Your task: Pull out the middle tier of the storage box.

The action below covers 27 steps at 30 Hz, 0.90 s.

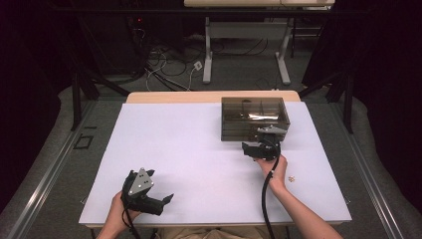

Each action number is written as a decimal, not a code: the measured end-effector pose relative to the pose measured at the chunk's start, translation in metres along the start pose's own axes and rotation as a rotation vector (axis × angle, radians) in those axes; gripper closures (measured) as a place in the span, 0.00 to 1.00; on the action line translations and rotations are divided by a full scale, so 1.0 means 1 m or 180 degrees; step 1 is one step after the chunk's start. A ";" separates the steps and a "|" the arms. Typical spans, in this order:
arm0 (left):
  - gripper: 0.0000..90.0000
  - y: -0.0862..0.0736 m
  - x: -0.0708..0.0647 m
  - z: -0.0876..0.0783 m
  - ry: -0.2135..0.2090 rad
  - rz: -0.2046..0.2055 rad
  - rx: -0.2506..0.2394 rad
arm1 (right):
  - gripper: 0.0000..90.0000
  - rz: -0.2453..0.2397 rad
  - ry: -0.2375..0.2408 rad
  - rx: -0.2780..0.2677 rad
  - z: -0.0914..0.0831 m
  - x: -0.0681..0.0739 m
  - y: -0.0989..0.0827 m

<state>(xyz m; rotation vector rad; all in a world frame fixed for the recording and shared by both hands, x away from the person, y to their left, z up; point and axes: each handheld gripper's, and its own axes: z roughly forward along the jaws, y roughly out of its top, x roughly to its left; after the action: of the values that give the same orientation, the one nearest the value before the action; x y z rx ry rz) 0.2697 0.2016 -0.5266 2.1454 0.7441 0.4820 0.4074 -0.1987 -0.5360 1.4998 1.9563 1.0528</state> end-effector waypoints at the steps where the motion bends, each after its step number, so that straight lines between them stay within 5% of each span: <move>1: 0.00 0.000 0.000 0.000 0.0000 -0.0006 0.0000 | 0.22 0.0015 -0.0007 -0.0011 0.000 0.001 0.000; 20: 0.00 0.000 0.000 0.000 -0.0014 -0.0013 0.0003 | 0.50 0.0418 -0.0395 -0.0259 0.011 0.006 0.000; 27: 0.00 0.000 0.000 0.000 -0.0016 -0.0010 0.0007 | 0.56 0.0409 -0.0491 -0.0291 0.012 0.006 0.000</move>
<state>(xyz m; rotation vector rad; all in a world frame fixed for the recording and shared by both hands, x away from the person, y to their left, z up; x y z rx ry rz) 0.2693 0.2014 -0.5268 2.1464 0.7453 0.4744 0.4144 -0.1891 -0.5423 1.6230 1.7041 1.0318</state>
